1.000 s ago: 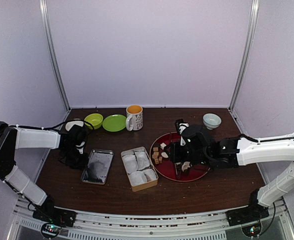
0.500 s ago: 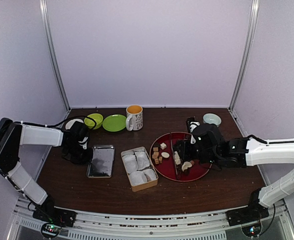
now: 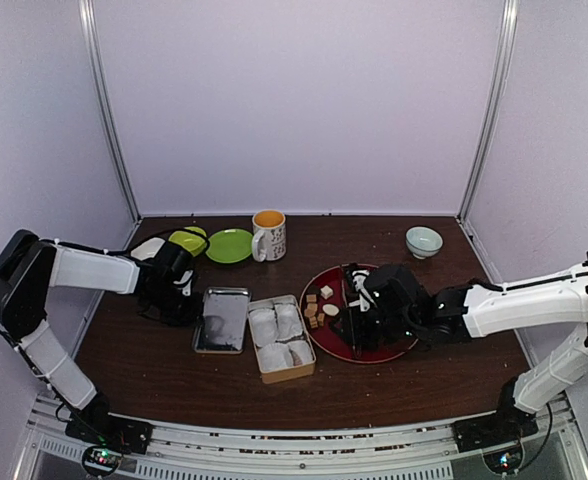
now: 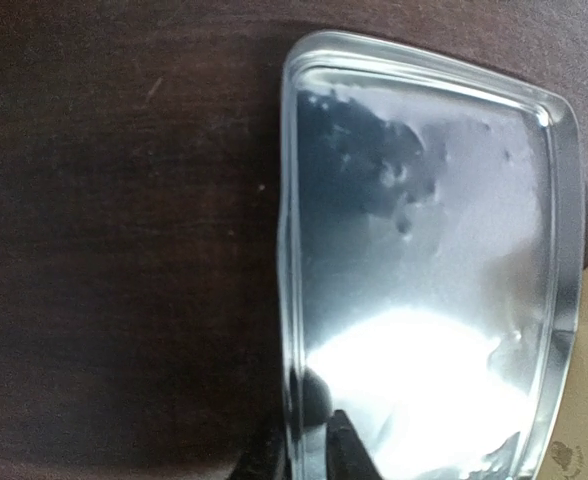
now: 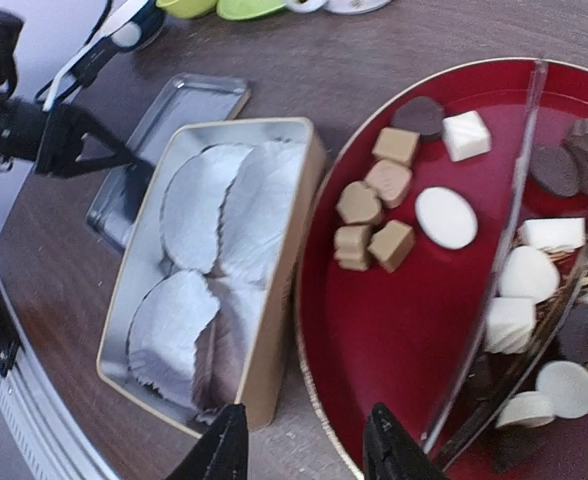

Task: Pack the chocolate

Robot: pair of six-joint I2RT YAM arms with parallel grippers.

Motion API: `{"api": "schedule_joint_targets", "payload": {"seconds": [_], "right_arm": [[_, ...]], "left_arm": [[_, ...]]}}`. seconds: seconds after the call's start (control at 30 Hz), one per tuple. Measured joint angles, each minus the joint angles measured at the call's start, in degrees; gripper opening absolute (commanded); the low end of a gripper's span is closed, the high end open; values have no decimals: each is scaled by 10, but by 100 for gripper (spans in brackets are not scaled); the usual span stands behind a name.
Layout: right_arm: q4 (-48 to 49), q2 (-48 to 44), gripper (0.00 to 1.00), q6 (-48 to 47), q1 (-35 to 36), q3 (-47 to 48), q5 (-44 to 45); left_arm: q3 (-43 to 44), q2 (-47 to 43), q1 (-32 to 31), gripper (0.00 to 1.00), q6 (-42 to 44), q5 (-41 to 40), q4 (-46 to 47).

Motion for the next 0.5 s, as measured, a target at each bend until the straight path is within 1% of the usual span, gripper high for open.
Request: {"api": "schedule_joint_targets", "payload": {"seconds": [0.1,0.17,0.2,0.3,0.4,0.43,0.5], "right_arm": [[13,2,37,-31,35,-4,-40],[19,12,31,-53,66,-2,-57],[19,22,25,-59,80,0,-64],[20,69,14,-75,114,13,-83],[30,105,8,-79,125,16,-90],[35,117,7,-76,127,17,-93],[39,140,7,-74,130,25,-96]], "left_arm": [[0,0,-2,25,-2,11,8],[0,0,-2,25,-2,17,10],[0,1,-2,25,-2,21,12],[0,4,-2,25,-2,32,21],[3,10,-2,25,-1,42,30],[5,14,-2,28,0,48,34],[7,17,-2,37,1,56,40]]}}
